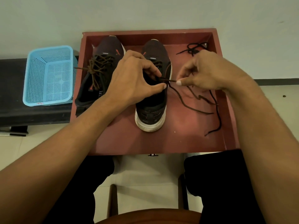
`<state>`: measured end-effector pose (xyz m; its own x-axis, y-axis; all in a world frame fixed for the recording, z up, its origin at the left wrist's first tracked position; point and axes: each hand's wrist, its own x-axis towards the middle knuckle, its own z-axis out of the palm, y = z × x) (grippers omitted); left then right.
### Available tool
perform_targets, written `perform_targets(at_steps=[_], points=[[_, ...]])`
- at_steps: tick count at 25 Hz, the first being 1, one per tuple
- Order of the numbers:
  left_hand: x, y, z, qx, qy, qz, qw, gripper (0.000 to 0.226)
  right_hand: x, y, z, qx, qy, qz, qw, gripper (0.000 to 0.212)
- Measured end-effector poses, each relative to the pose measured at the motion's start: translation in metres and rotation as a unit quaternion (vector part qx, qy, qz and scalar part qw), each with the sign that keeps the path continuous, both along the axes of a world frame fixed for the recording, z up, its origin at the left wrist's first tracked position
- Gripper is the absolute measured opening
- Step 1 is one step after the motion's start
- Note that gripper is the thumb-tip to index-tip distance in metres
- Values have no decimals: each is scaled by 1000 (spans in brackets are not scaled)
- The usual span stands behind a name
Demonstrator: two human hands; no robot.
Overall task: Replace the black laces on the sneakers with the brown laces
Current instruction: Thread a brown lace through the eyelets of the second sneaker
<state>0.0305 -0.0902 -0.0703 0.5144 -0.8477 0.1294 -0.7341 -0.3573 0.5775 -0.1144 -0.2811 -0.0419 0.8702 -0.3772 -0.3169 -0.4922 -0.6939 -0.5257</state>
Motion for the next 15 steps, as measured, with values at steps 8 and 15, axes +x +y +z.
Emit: perform_targets(at_steps=[8, 15], points=[[6, 4, -1, 15, -1, -1, 1000, 35, -2, -3, -1, 43, 101, -29, 994, 6], [13, 10, 0, 2, -9, -51, 999, 36, -1, 4, -5, 62, 116, -10, 991, 5]])
